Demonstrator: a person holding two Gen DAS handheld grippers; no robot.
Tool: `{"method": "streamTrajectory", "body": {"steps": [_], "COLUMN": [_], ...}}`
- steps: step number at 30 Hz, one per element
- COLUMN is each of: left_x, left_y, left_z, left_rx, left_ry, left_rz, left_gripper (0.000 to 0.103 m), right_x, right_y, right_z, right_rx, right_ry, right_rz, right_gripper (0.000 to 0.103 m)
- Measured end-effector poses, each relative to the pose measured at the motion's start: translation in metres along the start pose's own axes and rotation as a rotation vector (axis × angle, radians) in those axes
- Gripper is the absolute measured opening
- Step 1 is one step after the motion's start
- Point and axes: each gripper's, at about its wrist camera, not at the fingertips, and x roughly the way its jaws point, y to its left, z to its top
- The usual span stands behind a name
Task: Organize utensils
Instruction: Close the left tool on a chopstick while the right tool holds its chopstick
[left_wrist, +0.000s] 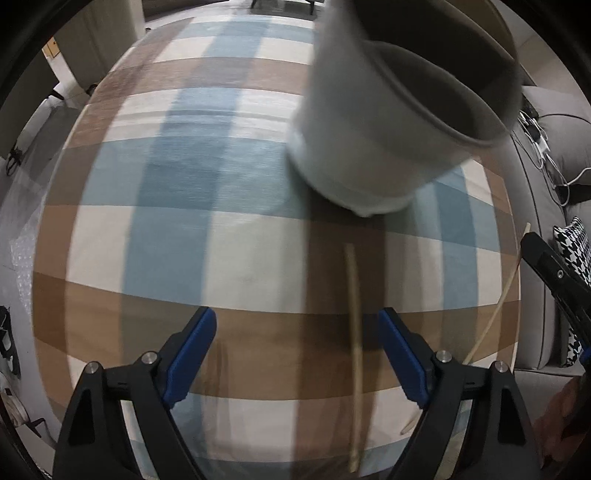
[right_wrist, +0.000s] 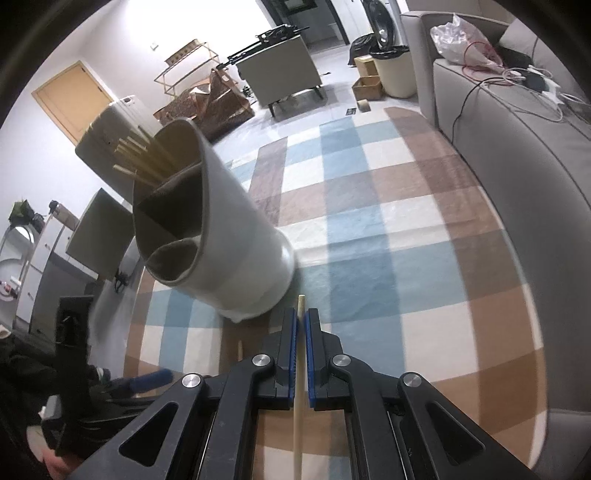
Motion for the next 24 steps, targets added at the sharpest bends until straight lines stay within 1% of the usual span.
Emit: {"method": "streamTrajectory", "body": {"steps": [3,7,9,10,12,14,15,17,19,20,22,23,24], "left_x": [0.003,0.012,0.016,0.018,0.019,0.024,0.028,0.028,0.029,0.03,0.031,0.032,0.032], "left_y": [-0.012,-0.022,-0.029,-0.034,-0.04,-0.044,-0.044,-0.046,-0.049,-0.051,-0.055,-0.059,-0.06], "left_z": [-0.003,-0.005,-0.006,-0.007,-0.007,-0.006,-0.006,-0.006,-0.004,-0.002,0.0,0.003,0.004], "left_rx": [-0.013,-0.036,-0.026,-0.014,0.005,0.008,0.006,-0.001,0.002,0.014,0.039,0.047,0.047], "left_ry": [-0.014,-0.008,-0.007,-0.015,-0.023,0.0,0.012,0.001,0.001,0.0,0.0,0.0,-0.004], "left_rz": [0.021,0.034,0.041,0.056,0.078,0.086,0.085,0.08,0.081,0.097,0.157,0.162,0.155], "left_gripper": [0.085,0.085,0.085,0.084,0.074,0.059,0.055,0.051,0.048,0.041,0.033,0.024,0.017], "right_x": [-0.005,-0.01,-0.012,-0.013,-0.014,-0.014,-0.013,-0.012,-0.012,-0.012,-0.011,-0.011,-0.01], "right_y": [-0.007,-0.012,-0.014,-0.016,-0.018,-0.021,-0.022,-0.022,-0.02,-0.02,-0.019,-0.018,-0.018], "right_z": [0.0,0.0,0.0,-0.001,-0.001,0.0,0.0,0.0,0.001,0.0,0.0,0.0,0.0], "right_rx": [0.001,-0.012,-0.019,-0.019,-0.013,-0.003,0.001,0.0,-0.006,-0.008,-0.014,-0.015,-0.014], "right_ry": [-0.004,-0.011,-0.014,-0.014,-0.013,-0.009,-0.007,-0.007,-0.006,-0.005,-0.004,-0.001,0.001], "right_rz": [-0.001,-0.01,-0.017,-0.019,-0.024,-0.025,-0.024,-0.023,-0.022,-0.022,-0.023,-0.022,-0.021], "right_gripper": [0.004,0.004,0.004,0.004,0.004,0.004,0.004,0.004,0.004,0.004,0.004,0.004,0.004]}}
